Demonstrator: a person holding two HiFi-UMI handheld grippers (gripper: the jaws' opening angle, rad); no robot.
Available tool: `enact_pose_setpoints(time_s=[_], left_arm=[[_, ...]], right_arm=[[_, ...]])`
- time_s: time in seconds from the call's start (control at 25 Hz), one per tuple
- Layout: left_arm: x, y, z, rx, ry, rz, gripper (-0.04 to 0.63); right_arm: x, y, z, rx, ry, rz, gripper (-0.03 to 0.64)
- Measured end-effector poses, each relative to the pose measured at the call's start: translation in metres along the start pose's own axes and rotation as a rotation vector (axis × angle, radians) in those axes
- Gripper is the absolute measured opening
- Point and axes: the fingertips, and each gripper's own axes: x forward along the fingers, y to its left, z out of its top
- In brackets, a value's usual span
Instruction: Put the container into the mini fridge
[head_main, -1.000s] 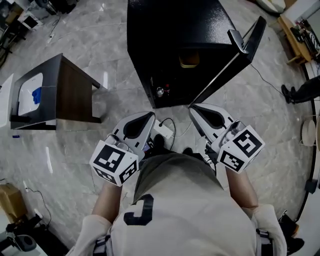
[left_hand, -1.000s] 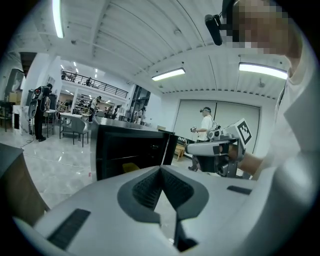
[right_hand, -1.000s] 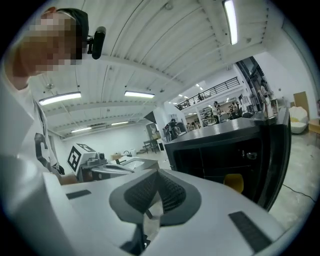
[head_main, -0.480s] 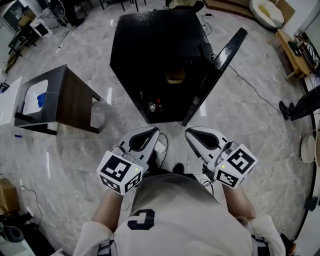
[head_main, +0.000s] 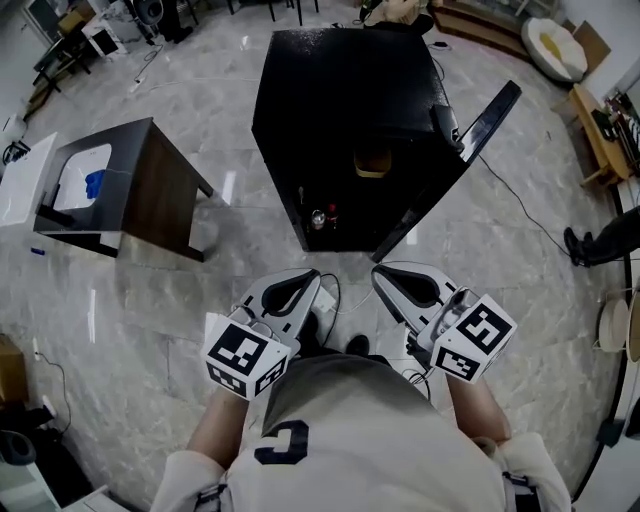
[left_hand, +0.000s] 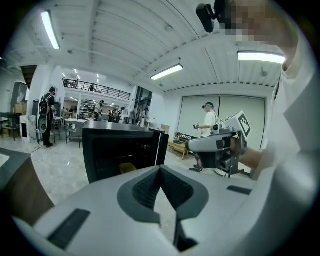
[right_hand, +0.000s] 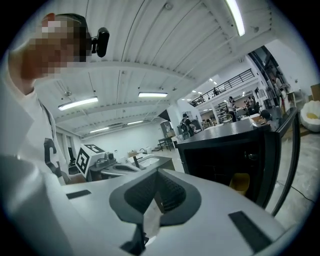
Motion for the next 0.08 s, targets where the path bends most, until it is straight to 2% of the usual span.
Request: enact_pose_setpoints(time_s=[0.08], left_arm=[[-0.0076,0.0154,-0.0031,-0.004,0.002,0.003,0.057]], right_arm=[[0.0167,0.0052,-0.0012,-0.003,0.009,0.004,0.029]])
